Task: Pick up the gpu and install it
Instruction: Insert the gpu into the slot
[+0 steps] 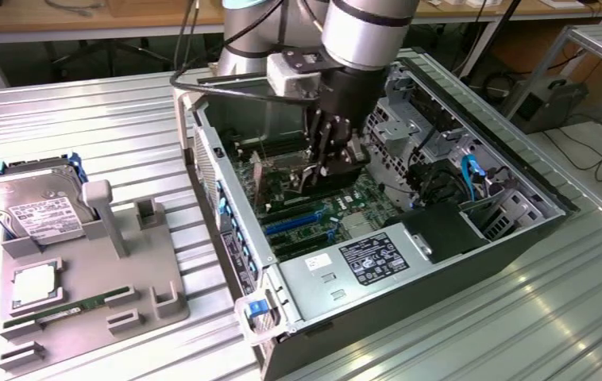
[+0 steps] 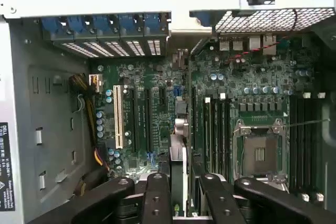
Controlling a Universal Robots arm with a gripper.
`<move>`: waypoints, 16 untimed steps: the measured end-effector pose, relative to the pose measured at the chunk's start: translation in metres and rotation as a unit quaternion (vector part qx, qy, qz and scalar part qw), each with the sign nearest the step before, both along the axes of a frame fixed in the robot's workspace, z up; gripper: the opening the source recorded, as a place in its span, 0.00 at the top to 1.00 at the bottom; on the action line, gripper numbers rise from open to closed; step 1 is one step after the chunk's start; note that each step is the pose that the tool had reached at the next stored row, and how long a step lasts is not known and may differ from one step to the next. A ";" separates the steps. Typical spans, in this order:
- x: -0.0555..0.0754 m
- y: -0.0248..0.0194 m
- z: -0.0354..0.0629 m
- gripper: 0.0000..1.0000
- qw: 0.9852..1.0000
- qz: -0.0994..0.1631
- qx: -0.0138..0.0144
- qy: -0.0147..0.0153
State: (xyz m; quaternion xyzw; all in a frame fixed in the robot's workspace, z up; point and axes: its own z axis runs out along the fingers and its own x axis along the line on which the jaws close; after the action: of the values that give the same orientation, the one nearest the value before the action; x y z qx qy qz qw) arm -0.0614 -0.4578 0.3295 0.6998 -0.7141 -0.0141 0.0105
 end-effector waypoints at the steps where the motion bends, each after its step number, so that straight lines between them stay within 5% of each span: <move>1: -0.009 -0.0003 -0.0168 0.74 1.000 0.011 0.000 0.000; 2: -0.009 -0.0003 -0.0295 0.74 1.000 0.018 0.000 0.000; 7: -0.009 -0.0003 -0.0308 0.74 1.000 0.018 0.000 -0.001; 16: -0.009 0.0019 -0.0520 0.74 1.000 0.018 0.000 -0.001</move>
State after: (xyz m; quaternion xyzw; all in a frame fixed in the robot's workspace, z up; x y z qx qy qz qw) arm -0.0706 -0.4559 0.2775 0.7127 -0.7012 -0.0131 0.0101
